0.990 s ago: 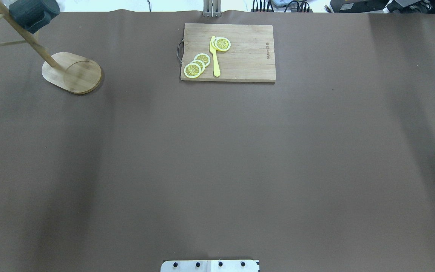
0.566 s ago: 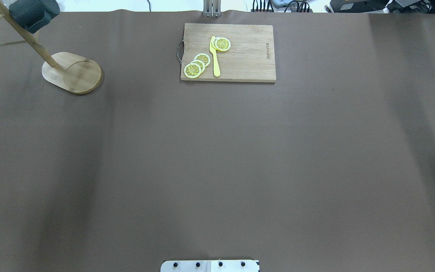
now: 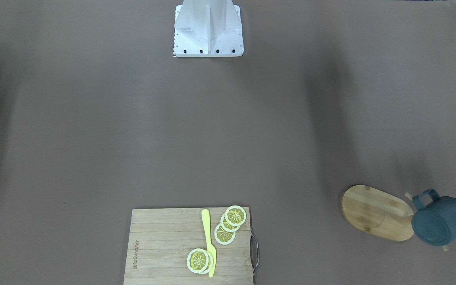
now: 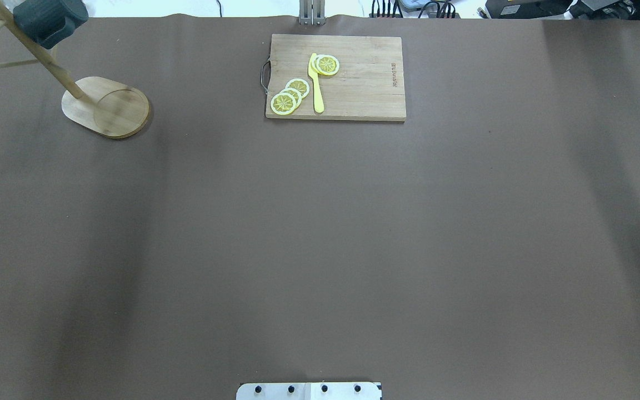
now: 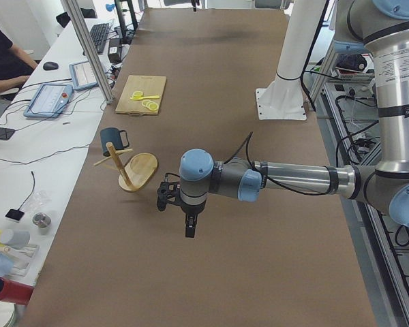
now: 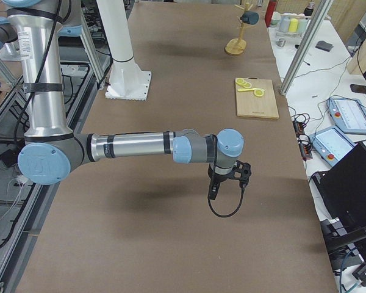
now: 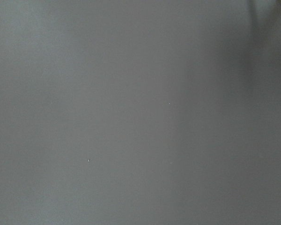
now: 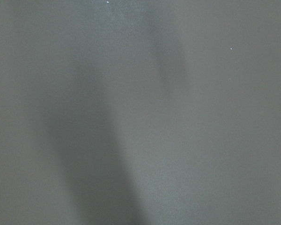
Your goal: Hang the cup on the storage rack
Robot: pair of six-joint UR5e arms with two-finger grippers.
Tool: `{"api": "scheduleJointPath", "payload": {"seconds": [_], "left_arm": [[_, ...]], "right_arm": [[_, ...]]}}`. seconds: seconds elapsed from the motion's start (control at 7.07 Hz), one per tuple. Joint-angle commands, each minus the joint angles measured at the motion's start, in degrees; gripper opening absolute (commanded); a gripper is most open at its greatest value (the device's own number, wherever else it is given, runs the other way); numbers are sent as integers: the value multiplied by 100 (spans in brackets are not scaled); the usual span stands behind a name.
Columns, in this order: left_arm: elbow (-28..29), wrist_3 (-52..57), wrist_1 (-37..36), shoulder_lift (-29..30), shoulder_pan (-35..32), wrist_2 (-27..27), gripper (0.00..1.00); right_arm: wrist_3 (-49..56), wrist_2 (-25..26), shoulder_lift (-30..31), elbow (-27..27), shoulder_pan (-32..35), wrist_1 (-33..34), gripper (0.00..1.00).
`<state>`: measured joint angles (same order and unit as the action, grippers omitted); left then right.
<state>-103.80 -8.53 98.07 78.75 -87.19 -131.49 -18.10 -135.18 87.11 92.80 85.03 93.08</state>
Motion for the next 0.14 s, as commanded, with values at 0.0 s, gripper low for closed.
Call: {"api": "scheduleJointPath", "payload": {"seconds": [0.0], "left_arm": [[9,0,10,0,0,0,98]], "right_arm": [[0,0,-1,2,-4,0,100]]}}
